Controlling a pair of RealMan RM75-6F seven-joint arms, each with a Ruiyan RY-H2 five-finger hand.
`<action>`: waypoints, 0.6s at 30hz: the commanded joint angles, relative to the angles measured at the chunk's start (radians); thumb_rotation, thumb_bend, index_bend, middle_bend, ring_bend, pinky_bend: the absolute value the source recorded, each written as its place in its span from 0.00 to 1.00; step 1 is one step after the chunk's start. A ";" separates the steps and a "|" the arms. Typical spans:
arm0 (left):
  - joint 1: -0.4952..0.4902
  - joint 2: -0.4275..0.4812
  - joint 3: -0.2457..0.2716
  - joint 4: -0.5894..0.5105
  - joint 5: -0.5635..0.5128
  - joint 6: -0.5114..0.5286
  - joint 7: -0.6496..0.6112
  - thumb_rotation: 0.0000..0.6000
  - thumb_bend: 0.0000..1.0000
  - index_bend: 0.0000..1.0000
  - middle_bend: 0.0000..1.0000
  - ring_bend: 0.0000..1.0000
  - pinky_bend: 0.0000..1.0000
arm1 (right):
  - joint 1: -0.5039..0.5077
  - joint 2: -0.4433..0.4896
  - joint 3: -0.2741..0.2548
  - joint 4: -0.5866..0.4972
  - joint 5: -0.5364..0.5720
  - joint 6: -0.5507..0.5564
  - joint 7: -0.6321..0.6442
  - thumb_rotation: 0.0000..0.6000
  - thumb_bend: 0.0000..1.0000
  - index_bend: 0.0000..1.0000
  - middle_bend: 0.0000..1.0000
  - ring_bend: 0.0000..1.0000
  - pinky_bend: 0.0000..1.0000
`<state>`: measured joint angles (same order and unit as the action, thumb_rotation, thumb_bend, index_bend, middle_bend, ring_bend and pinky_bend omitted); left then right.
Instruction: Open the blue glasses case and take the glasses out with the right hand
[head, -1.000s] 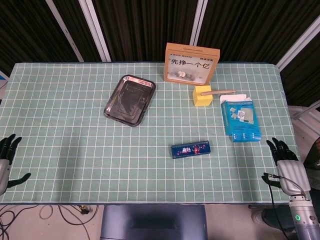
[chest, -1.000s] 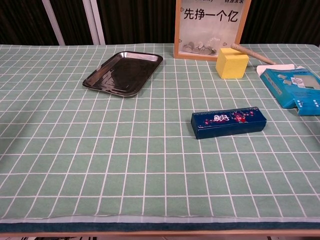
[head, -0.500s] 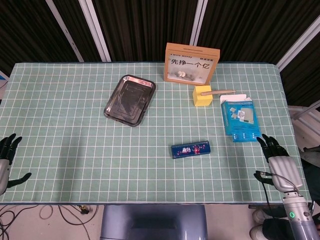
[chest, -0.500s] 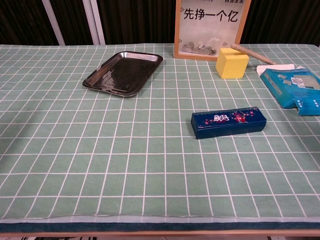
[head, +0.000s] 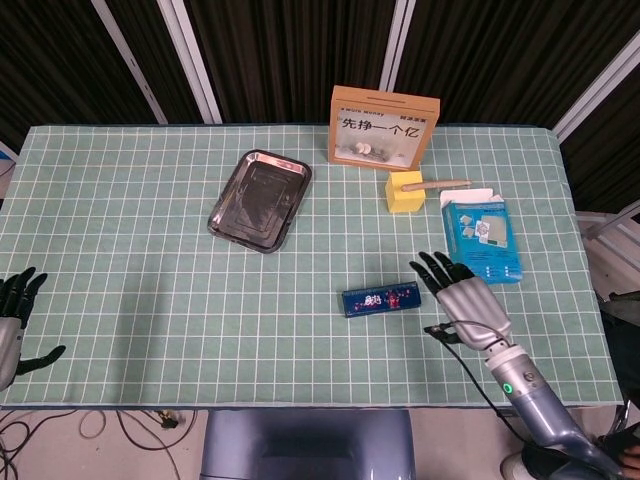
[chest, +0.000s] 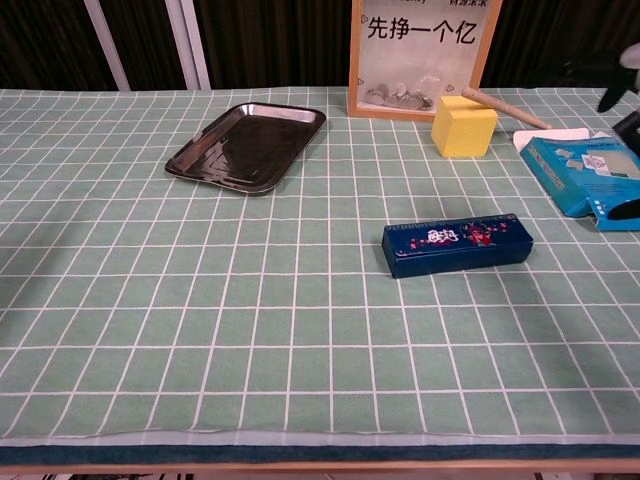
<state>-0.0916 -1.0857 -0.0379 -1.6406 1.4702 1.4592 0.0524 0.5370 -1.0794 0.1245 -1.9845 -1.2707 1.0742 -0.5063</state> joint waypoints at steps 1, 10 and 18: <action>-0.001 0.000 0.000 0.000 -0.001 -0.003 0.000 1.00 0.07 0.00 0.00 0.00 0.00 | 0.062 -0.065 0.019 -0.017 0.074 -0.055 -0.103 1.00 0.12 0.00 0.00 0.00 0.22; -0.003 0.004 0.004 -0.006 -0.002 -0.011 -0.003 1.00 0.07 0.00 0.00 0.00 0.00 | 0.178 -0.233 0.027 0.037 0.271 -0.084 -0.281 1.00 0.15 0.03 0.00 0.00 0.22; -0.008 0.006 -0.001 0.000 -0.015 -0.025 -0.017 1.00 0.07 0.00 0.00 0.00 0.00 | 0.241 -0.349 0.021 0.112 0.405 -0.060 -0.355 1.00 0.16 0.08 0.00 0.00 0.22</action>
<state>-0.0991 -1.0795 -0.0379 -1.6405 1.4566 1.4349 0.0366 0.7607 -1.4055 0.1458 -1.8930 -0.8888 1.0055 -0.8452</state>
